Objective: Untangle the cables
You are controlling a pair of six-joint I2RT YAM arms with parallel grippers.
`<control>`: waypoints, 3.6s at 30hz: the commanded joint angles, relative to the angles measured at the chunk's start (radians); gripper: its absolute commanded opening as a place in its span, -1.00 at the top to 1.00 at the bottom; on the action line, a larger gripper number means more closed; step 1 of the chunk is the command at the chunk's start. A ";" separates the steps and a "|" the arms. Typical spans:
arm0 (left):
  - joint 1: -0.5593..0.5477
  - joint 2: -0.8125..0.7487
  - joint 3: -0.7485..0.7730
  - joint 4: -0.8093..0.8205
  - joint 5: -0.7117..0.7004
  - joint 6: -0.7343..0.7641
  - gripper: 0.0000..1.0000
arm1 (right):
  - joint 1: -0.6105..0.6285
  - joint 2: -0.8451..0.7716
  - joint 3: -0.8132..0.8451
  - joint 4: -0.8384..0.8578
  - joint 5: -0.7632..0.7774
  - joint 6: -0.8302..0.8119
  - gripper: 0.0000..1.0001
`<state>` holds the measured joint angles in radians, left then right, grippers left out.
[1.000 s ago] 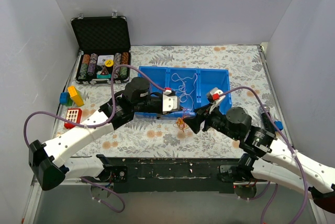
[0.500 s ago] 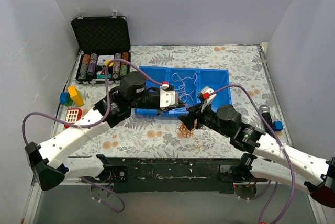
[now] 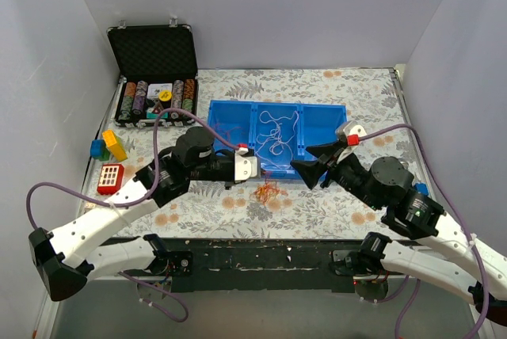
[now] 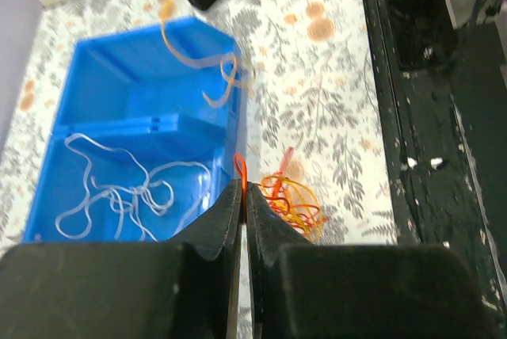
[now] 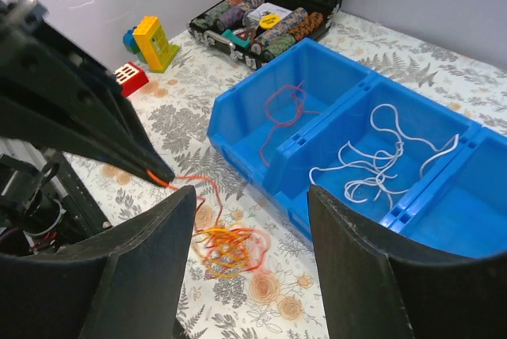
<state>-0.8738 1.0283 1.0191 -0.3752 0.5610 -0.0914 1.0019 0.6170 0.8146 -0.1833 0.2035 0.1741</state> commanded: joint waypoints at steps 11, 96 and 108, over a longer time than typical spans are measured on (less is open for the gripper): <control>-0.004 -0.060 -0.086 -0.064 -0.006 0.073 1.00 | -0.002 0.174 0.225 0.047 0.269 -0.289 -0.35; -0.004 -0.073 -0.036 0.004 -0.036 0.012 1.00 | -0.258 0.038 -0.318 0.340 -0.406 0.113 -0.64; -0.004 0.001 0.058 -0.013 0.003 0.022 1.00 | -0.063 0.312 -0.114 0.360 -0.320 -0.008 -0.44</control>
<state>-0.8738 1.0180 1.0245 -0.3817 0.5358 -0.0711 0.8936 0.8787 0.6277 0.1223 -0.1627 0.2184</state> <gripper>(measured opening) 0.017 0.744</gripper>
